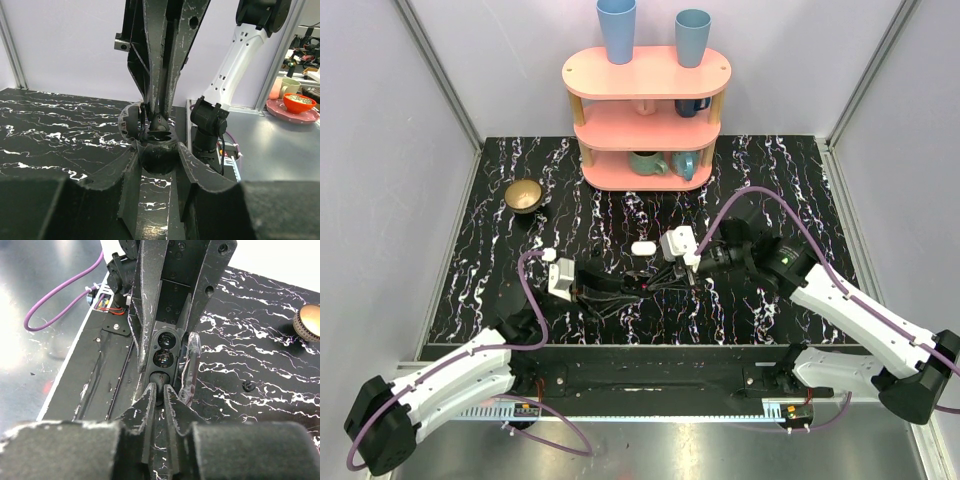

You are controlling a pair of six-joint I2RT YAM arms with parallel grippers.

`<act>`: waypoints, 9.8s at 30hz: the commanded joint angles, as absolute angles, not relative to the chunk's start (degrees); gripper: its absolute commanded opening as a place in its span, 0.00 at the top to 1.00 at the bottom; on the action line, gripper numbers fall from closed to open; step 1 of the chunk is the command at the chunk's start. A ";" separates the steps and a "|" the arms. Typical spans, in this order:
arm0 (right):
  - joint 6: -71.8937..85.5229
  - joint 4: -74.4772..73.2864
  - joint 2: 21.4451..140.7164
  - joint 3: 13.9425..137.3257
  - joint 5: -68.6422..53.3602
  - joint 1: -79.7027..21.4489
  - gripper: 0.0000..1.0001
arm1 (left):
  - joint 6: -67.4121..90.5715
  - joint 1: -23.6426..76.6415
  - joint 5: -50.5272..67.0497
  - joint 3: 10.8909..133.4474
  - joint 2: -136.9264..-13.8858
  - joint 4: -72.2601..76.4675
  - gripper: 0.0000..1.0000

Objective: Insert the wireless bluetooth earbuds into the charging case
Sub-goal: Insert the right earbud into the right side groove of the charging case, then pick up the left earbud from the center of the board.

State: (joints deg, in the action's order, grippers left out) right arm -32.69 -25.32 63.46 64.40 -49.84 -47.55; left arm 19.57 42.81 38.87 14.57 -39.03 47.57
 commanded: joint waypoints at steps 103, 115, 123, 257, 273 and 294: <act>29.88 -7.21 84.10 74.97 0.18 -30.76 0.00 | 4.57 42.89 0.18 26.81 2.64 -3.08 1.00; 30.15 9.24 86.83 68.11 -11.51 -30.67 0.02 | 4.57 42.89 -3.77 26.72 3.16 -4.22 1.00; 30.67 3.96 95.35 73.73 -19.14 -30.76 0.15 | 4.83 42.80 -7.55 26.19 6.32 -5.45 1.00; -2.71 9.76 117.86 79.98 -12.92 -49.39 0.55 | 5.98 42.89 -13.01 26.37 8.08 -8.26 1.00; -3.08 13.71 126.12 87.01 -17.66 -49.39 0.64 | 5.80 42.89 -14.41 26.54 8.88 -8.44 1.00; 5.46 6.68 128.77 91.59 -16.97 -49.31 0.71 | 5.98 42.89 -14.59 26.28 8.96 -8.17 1.00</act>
